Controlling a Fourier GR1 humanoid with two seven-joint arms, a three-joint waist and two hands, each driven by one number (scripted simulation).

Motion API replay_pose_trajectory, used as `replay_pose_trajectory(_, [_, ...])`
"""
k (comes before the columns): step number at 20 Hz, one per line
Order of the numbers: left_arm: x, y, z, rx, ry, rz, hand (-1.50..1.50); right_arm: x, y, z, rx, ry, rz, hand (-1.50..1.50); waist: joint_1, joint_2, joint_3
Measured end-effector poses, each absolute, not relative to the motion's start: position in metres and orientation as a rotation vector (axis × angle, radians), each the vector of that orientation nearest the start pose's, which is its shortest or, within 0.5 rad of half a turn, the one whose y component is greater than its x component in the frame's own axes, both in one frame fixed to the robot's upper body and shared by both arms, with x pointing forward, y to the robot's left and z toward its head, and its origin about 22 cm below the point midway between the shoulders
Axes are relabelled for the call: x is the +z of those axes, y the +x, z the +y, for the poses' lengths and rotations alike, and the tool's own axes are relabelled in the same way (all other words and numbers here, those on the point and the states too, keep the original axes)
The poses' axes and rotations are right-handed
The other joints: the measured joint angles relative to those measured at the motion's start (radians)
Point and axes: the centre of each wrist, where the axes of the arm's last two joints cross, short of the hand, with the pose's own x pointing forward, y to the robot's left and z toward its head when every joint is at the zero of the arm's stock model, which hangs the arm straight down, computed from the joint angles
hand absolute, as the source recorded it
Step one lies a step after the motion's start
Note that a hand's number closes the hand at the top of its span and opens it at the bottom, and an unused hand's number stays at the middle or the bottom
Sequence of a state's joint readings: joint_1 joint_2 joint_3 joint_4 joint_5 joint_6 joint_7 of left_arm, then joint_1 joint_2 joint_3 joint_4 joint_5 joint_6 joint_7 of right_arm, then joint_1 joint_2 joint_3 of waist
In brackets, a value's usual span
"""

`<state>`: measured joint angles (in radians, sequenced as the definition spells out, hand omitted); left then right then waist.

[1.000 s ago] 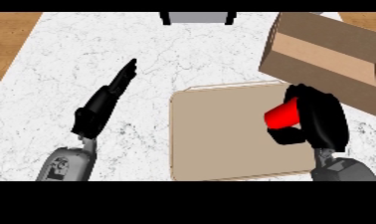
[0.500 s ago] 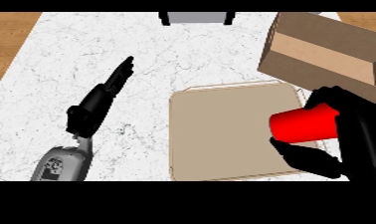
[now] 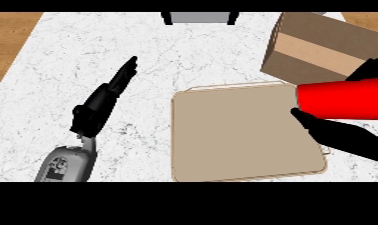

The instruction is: Pick the can from the tray and place it in the cardboard box

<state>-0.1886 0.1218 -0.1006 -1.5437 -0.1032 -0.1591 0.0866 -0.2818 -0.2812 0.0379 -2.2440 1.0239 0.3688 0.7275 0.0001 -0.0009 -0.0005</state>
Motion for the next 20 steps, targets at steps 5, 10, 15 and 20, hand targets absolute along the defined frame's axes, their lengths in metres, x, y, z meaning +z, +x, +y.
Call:
replay_pose_trajectory(5, [0.037,0.282,0.208,-0.452,-0.037,-1.6,0.0,0.229,0.231,-0.241,0.54,-1.344,-1.424,1.5,0.001,0.001,0.0])
replay_pose_trajectory(10, [0.046,0.279,0.205,-0.457,-0.041,-1.607,0.0,0.24,0.259,-0.268,0.498,-1.329,-1.424,1.5,0.003,0.001,0.0])
replay_pose_trajectory(15, [0.044,0.284,0.203,-0.455,-0.042,-1.602,0.0,0.247,0.288,-0.285,0.453,-1.313,-1.425,1.5,0.005,0.002,0.0])
replay_pose_trajectory(20, [0.044,0.281,0.201,-0.456,-0.046,-1.606,0.0,0.241,0.323,-0.302,0.443,-1.359,-1.384,1.5,0.009,0.003,0.001])
